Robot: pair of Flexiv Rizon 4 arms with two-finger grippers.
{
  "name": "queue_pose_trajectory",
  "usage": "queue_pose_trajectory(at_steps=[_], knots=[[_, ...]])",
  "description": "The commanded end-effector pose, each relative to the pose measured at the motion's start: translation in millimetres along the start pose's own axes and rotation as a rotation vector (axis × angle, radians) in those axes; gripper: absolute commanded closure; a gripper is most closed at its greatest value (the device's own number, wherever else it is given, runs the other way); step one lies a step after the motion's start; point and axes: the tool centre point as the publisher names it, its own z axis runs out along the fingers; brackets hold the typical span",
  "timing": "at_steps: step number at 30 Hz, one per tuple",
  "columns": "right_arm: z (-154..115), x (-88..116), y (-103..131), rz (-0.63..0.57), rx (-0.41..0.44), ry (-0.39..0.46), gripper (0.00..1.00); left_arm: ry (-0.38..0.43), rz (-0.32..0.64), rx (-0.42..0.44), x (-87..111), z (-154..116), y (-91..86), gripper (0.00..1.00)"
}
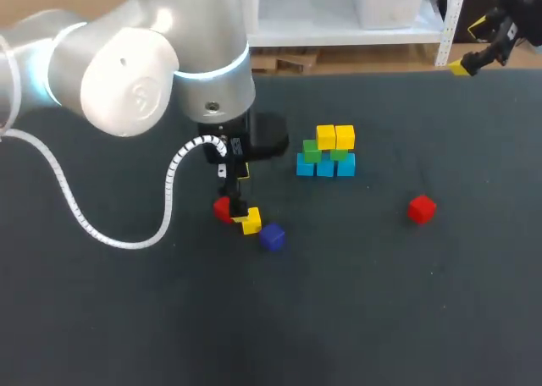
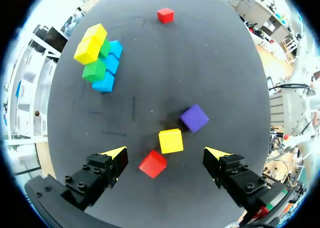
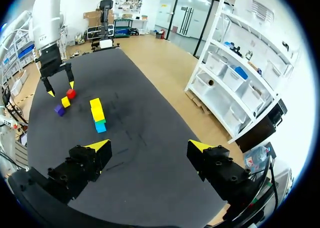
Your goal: Place the blue cubes, place green cubes on the blue cubes, place the yellow cubes on the green cubes, then place the red cubes on the yellow cubes, and place purple cube on the red cubes.
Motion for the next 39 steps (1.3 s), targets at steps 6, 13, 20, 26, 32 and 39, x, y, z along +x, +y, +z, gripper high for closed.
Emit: queue_pose_trajectory(at_steps=[6, 13, 20, 26, 32, 39], knots=[[-0.2, 0.6, -0.6, -0.001, -0.003, -0.004, 0.0, 0.003, 0.005, 0.075, -7.4, 13.5, 7.0, 0.0], [-0.2, 0.6, -0.6, -0.001, -0.003, -0.004, 0.0, 0.048, 0.093, 0.074, -14.7, 15.5, -7.7, 0.0], [-0.2, 0.6, -0.6, -0.001, -0.003, -0.004, 0.0, 0.072, 0.097, 0.094, -15.0, 25.9, -7.5, 0.0], [-0.2, 0.6, -0.6, -0.001, -0.003, -0.004, 0.0, 0.065, 0.074, 0.115, -12.7, 31.7, -4.1, 0.0], [-0.2, 0.6, -0.6, -0.001, -0.003, -0.004, 0.0, 0.056, 0.054, 0.113, -11.3, 32.7, -1.3, 0.0], [-0.2, 0.6, -0.6, -0.001, -0.003, -0.004, 0.0, 0.066, 0.043, 0.12, -9.1, 35.3, -0.2, 0.0]])
